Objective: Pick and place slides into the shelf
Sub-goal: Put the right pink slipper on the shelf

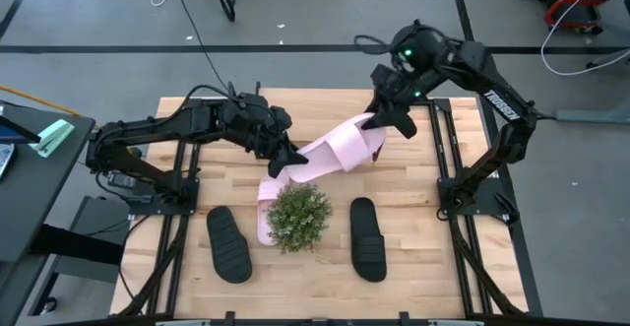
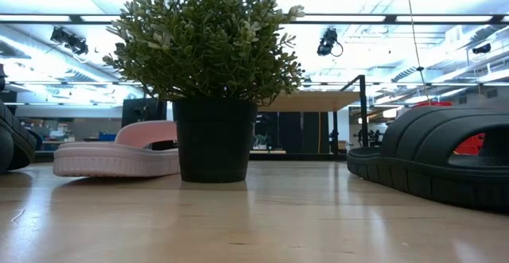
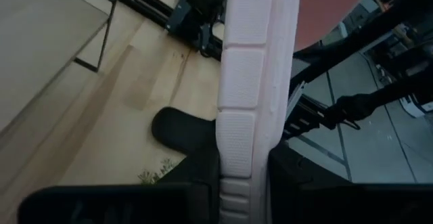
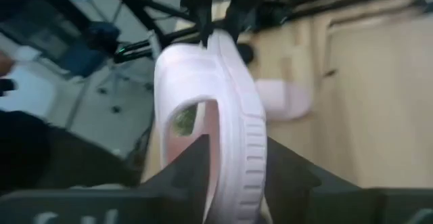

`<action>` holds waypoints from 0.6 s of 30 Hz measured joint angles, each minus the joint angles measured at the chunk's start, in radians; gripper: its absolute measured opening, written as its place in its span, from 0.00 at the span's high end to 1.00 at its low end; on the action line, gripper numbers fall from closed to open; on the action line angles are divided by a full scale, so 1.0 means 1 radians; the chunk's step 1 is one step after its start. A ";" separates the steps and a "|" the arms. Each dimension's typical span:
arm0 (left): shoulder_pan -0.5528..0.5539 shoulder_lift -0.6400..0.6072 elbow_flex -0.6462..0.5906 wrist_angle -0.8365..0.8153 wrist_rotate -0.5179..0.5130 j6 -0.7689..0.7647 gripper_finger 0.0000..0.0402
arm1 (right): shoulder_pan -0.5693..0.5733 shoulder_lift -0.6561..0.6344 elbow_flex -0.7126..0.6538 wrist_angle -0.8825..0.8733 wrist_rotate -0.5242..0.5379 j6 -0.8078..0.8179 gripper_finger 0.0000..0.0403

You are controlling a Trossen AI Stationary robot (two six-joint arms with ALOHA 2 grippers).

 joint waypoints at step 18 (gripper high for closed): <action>-0.003 0.014 0.001 0.251 -0.177 -0.158 0.81 | -0.061 -0.114 0.157 -0.239 0.537 0.087 0.39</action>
